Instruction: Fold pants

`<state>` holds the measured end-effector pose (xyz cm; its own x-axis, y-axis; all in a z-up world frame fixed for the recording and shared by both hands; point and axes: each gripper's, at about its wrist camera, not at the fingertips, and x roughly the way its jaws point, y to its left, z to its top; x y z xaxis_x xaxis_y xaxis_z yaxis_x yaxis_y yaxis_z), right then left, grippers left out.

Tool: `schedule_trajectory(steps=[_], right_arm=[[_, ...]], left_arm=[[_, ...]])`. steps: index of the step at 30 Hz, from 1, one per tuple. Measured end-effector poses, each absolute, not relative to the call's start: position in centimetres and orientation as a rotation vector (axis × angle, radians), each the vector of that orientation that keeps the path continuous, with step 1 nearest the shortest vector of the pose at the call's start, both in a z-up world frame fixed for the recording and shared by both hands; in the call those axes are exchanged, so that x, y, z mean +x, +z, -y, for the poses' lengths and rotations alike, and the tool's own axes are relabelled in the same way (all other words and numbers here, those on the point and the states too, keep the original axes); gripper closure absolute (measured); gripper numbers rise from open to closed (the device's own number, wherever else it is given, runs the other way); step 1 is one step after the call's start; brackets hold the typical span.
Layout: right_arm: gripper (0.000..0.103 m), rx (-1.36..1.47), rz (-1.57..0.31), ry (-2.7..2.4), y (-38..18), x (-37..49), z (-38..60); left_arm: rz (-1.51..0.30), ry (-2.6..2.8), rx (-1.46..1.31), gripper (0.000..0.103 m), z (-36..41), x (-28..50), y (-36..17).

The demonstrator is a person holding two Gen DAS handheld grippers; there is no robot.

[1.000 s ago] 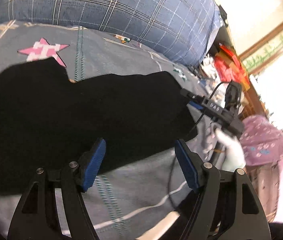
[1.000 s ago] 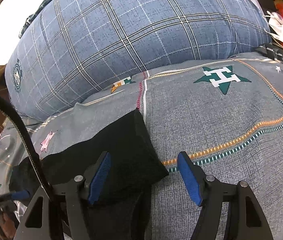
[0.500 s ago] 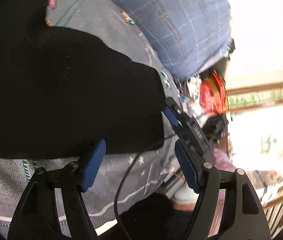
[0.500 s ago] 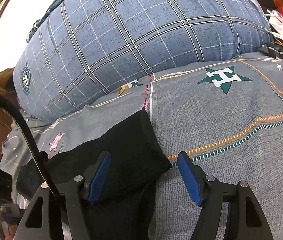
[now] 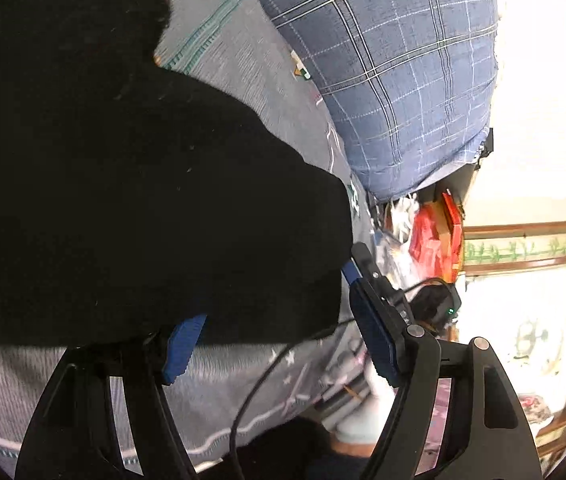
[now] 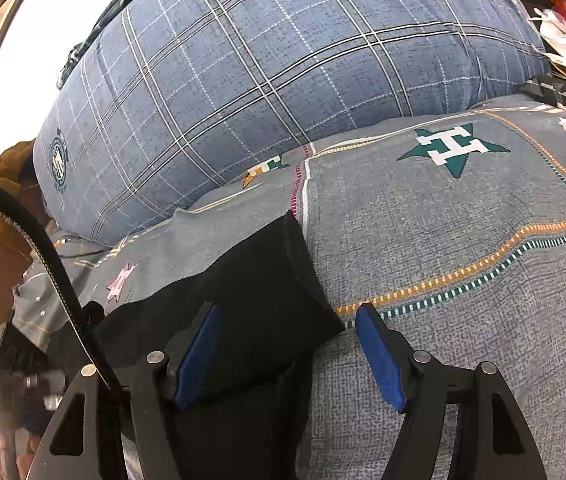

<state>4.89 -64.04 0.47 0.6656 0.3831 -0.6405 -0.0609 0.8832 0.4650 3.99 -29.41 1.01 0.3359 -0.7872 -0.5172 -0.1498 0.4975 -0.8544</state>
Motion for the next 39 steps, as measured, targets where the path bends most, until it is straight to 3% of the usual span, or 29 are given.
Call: schedule_trajectory(steps=[7, 8, 9, 11, 14, 20, 23, 31, 33, 34, 35, 36, 38, 39], right_arm=[[0.037, 0.461, -0.793, 0.284, 0.1, 5.5, 64.1], [0.052, 0.462, -0.785, 0.299, 0.0, 5.7, 64.0], [0.060, 0.457, -0.782, 0.312, 0.0, 5.8, 63.9], [0.077, 0.407, -0.795, 0.305, -0.3, 6.2, 63.3], [0.085, 0.366, -0.776, 0.317, 0.1, 5.7, 62.7], [0.088, 0.300, -0.645, 0.338, 4.8, 1.6, 62.1], [0.088, 0.284, -0.634, 0.350, 5.8, -0.7, 61.4], [0.088, 0.244, -0.832, 0.207, -0.3, -2.3, 60.4], [0.078, 0.283, -0.811, 0.223, 0.0, -2.7, 61.0], [0.059, 0.291, -0.798, 0.225, 0.4, -2.9, 61.2], [0.043, 0.291, -0.780, 0.224, 0.9, -3.2, 61.4], [0.041, 0.292, -0.759, 0.218, 1.5, -3.3, 61.7], [0.041, 0.307, -0.732, 0.227, 2.3, -3.3, 62.3], [0.041, 0.325, -0.726, 0.237, 2.5, -2.9, 62.6]], left_arm=[[-1.123, -0.554, -0.948, 0.033, 30.5, 4.6, 1.4], [-1.113, -0.561, -0.940, 0.046, 30.6, 4.6, 1.5], [-1.112, -0.561, -0.915, 0.068, 30.8, 4.7, 1.5], [-1.118, -0.554, -0.855, 0.091, 30.6, 4.8, 1.5], [-1.083, -0.582, -0.838, 0.094, 30.0, 4.2, 2.5], [-1.001, -0.653, -0.743, 0.094, 29.0, 2.1, 6.0], [-1.035, -0.639, -0.691, 0.095, 29.1, 1.3, 5.1], [-1.140, -0.587, -0.659, 0.095, 28.9, -0.4, 0.4], [-1.129, -0.594, -0.628, 0.089, 28.4, -0.9, 1.2], [-1.107, -0.595, -0.585, 0.086, 28.2, -1.4, 2.1], [-1.084, -0.595, -0.547, 0.075, 27.9, -2.0, 2.8], [-1.056, -0.606, -0.517, 0.062, 27.2, -2.9, 3.6], [-1.016, -0.622, -0.502, 0.053, 25.5, -4.2, 4.5], [-1.006, -0.608, -0.500, 0.053, 24.3, -4.8, 4.7]])
